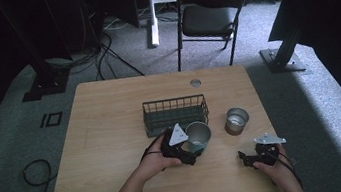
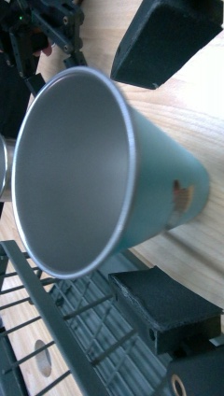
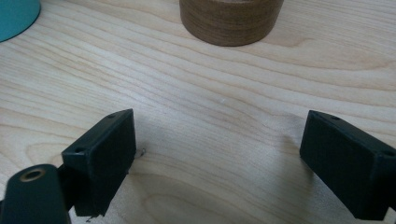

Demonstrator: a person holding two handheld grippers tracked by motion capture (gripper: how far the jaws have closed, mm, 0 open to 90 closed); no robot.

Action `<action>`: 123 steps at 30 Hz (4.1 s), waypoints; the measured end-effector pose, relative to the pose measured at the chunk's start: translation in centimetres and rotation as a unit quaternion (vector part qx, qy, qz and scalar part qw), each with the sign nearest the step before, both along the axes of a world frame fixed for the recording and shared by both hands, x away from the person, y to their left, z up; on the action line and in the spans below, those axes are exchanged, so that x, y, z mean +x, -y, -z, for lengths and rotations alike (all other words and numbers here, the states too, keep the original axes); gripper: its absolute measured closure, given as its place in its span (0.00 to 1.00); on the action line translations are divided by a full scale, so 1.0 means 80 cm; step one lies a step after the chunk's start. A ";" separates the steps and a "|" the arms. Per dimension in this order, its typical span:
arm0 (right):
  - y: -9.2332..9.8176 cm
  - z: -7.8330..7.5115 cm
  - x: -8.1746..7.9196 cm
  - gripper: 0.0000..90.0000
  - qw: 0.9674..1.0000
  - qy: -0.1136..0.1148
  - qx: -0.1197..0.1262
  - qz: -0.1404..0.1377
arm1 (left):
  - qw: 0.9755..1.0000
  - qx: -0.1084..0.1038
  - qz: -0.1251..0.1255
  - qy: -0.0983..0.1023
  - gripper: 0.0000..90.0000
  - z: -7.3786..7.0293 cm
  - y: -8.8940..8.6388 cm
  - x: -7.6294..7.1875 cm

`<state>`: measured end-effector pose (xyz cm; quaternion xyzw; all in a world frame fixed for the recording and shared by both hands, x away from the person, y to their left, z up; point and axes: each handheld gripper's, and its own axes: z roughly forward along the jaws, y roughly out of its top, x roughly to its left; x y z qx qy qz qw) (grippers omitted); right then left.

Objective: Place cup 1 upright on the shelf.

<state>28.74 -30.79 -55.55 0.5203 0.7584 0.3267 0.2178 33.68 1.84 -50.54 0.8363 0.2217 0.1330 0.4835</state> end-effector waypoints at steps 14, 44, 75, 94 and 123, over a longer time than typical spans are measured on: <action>0.000 0.000 0.000 0.11 1.000 0.000 0.000 0.000 | 0.999 -0.026 -0.009 0.021 0.06 0.007 0.018 0.007; 0.000 0.000 0.000 0.11 1.000 0.000 0.000 0.000 | 0.998 -0.046 0.001 0.041 0.15 0.010 0.034 0.009; 0.000 0.000 0.000 0.11 1.000 0.001 0.000 0.000 | 0.994 -0.078 -0.016 0.077 0.15 -0.078 -0.001 0.010; 0.000 0.000 0.000 0.11 1.000 0.001 0.000 0.000 | 0.986 -0.101 -0.088 0.100 0.15 -0.130 -0.042 0.045; 0.000 0.000 0.000 0.11 1.000 0.000 0.000 0.000 | 0.953 -0.103 -0.258 0.121 0.15 -0.105 -0.076 0.099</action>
